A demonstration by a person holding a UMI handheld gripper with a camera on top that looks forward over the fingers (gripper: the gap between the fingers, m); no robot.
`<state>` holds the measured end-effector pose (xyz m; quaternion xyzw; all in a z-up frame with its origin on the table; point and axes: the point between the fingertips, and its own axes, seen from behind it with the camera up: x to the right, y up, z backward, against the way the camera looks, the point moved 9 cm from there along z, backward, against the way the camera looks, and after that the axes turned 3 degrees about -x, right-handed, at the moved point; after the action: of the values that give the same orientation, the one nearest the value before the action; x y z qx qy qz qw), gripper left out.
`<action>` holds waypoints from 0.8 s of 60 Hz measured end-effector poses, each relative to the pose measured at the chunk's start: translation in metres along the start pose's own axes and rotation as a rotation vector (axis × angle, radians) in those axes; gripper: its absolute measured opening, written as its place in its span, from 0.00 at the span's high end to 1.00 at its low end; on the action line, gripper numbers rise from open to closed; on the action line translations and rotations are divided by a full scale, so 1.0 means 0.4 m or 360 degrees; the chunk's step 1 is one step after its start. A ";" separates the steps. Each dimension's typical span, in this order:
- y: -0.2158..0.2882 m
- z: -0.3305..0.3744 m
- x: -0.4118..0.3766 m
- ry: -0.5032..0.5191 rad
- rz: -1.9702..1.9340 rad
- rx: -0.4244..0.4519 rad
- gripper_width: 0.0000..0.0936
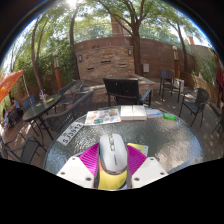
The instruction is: Arrange mouse
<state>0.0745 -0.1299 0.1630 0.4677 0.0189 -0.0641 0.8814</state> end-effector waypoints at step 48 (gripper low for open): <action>-0.072 0.364 -0.164 -0.0052 0.0263 -0.0263 0.08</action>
<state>0.0017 -0.2600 0.2274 0.3923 -0.0289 0.0029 0.9194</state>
